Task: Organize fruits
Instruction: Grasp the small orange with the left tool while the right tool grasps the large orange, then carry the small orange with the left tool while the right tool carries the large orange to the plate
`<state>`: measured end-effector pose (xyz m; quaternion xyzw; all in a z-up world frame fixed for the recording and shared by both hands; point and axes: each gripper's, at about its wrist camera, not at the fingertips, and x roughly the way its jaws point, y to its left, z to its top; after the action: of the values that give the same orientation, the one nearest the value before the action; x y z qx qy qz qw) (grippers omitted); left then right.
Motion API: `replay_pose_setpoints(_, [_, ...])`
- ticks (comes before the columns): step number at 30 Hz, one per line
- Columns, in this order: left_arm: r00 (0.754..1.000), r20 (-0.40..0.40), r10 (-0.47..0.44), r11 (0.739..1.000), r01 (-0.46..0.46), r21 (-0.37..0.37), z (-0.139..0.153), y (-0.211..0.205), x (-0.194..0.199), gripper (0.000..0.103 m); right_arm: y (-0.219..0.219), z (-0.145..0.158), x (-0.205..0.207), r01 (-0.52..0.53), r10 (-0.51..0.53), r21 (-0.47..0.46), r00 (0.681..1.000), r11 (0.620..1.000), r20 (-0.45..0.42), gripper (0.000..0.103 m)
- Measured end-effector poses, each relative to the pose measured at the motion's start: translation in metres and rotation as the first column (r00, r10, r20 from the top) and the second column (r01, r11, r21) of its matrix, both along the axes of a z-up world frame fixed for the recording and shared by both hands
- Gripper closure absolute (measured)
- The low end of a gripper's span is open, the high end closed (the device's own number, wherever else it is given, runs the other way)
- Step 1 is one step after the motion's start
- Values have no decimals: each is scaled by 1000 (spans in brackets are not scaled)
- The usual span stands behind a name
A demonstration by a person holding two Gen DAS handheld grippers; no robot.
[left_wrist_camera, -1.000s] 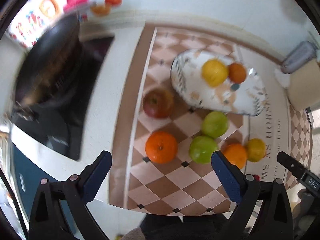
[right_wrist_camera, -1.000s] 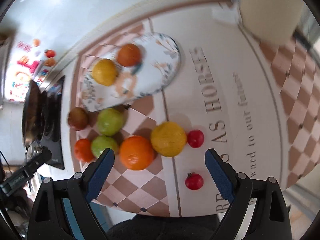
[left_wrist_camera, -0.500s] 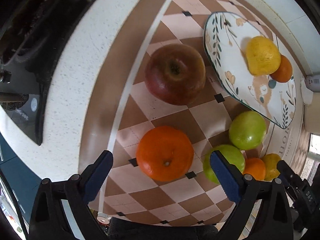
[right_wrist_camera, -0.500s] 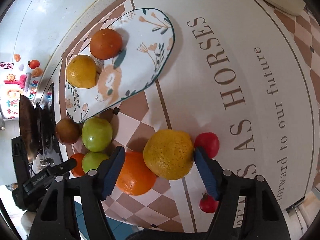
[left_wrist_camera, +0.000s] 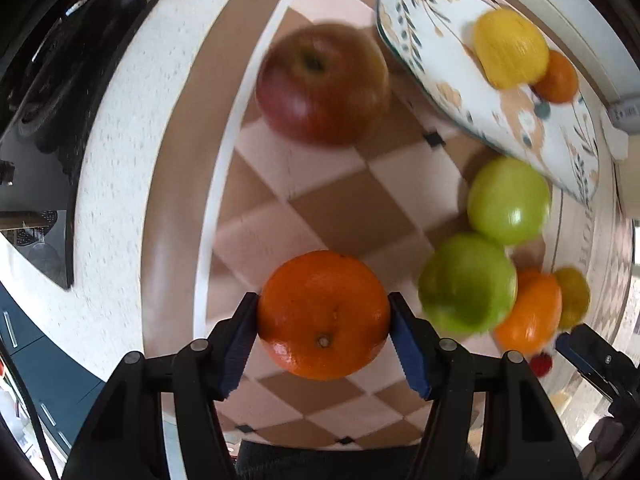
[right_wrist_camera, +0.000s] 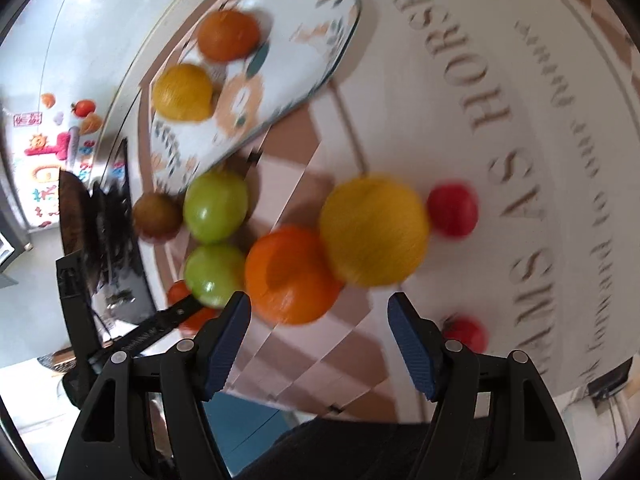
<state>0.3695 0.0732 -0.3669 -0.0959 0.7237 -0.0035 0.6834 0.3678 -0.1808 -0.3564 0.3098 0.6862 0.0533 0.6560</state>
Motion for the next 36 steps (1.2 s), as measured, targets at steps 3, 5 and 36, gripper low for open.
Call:
replay_pose_setpoints(3, [1000,-16,2,1000,-2,-15,-3,-4,-15,42,10,-10,1,26,-26,30,1000,999,-1,29])
replay_pose_setpoints(5, [1000,-10,1,1000,-1,-10,-3,-7,-20,42,15,-16,6,47,-47,41,999,998,3,29])
replay_pose_setpoints(36, [994,-10,-112,993,112,34,1,-36,-17,42,101,-27,3,-447,454,-335,889,829,-62,34])
